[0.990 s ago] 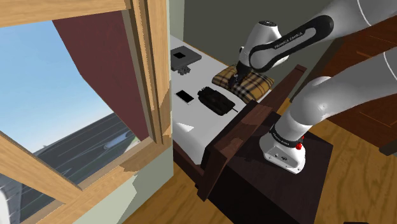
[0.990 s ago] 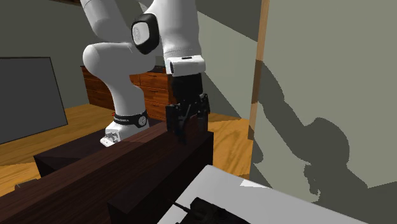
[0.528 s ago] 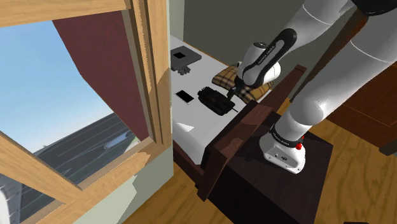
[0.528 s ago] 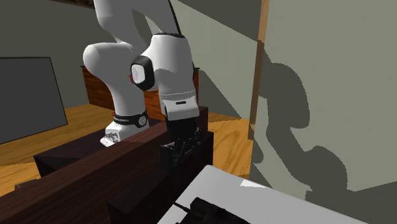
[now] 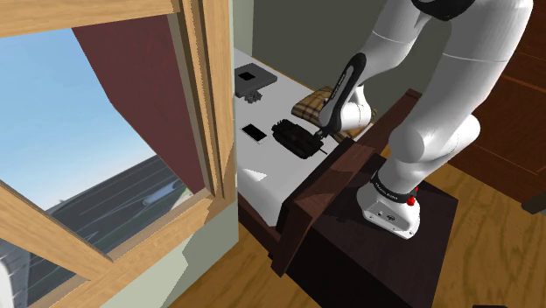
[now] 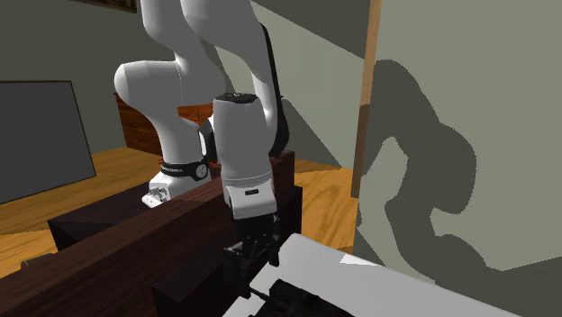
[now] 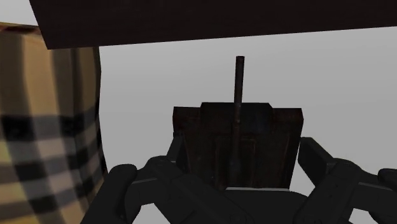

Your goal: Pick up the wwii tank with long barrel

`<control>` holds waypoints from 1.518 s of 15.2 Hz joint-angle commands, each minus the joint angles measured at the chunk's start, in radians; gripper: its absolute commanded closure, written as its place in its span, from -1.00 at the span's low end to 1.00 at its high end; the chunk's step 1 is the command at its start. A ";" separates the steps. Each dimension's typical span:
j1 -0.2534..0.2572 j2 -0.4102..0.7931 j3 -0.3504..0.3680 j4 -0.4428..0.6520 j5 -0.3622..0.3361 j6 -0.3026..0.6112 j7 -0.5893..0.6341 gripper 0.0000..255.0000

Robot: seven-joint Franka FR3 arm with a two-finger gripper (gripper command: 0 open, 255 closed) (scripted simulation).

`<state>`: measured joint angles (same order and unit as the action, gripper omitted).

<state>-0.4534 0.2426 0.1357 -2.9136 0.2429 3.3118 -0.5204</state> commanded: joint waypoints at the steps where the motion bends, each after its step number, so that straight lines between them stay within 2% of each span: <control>1: -0.012 0.058 0.008 0.018 -0.008 0.041 0.002 -1.00; 5: -0.020 0.121 0.011 0.036 -0.016 0.086 0.003 -1.00; 6: -0.017 0.122 0.010 0.038 -0.015 0.086 0.003 1.00; 15: -0.020 0.121 0.011 0.036 -0.016 0.086 0.003 1.00; 20: 0.000 -0.003 0.001 0.002 0.001 -0.004 0.000 1.00; 23: 0.031 -0.078 -0.023 -0.015 0.016 -0.062 -0.006 1.00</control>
<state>-0.4353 0.1950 0.1226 -2.9208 0.2530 3.2726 -0.5242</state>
